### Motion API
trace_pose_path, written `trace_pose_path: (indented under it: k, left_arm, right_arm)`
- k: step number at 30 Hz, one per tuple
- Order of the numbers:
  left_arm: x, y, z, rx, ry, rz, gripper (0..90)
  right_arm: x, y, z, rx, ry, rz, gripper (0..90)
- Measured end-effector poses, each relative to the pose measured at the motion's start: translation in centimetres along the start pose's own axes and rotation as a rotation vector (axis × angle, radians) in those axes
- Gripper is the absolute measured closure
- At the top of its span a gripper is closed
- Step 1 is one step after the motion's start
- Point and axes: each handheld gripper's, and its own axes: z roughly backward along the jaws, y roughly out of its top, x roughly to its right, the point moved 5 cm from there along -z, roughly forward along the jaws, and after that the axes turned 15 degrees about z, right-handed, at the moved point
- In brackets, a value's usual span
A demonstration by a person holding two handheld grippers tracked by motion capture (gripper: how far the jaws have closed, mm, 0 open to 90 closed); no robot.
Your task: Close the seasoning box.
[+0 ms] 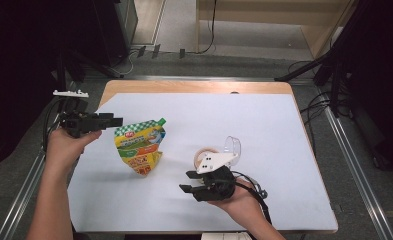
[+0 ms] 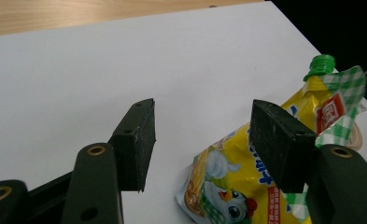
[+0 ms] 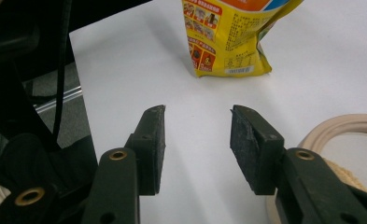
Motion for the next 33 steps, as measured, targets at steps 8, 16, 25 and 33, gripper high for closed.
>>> trace_pose_path:
  k: [8, 16, 25, 33]
  left_arm:
    - [-0.4, -0.6, -1.3, -0.030, 0.013, -0.011, 41.7]
    - [-0.7, -1.1, -1.9, -0.038, -0.015, -0.011, 41.8]
    - [-1.1, -1.4, -2.1, -0.039, -0.015, -0.013, 41.9]
    - [-1.3, -1.9, -2.4, -0.052, -0.013, -0.010, 42.1]
  right_arm:
    - [0.6, 0.7, 1.5, 0.004, -0.003, -0.018, 61.9]
    - [1.5, 1.4, 3.4, 0.013, -0.030, -0.033, 70.8]
    - [2.4, 2.0, 5.8, 0.005, -0.067, -0.036, 85.3]
    - [3.6, 2.1, 8.2, -0.003, -0.107, -0.035, 90.0]
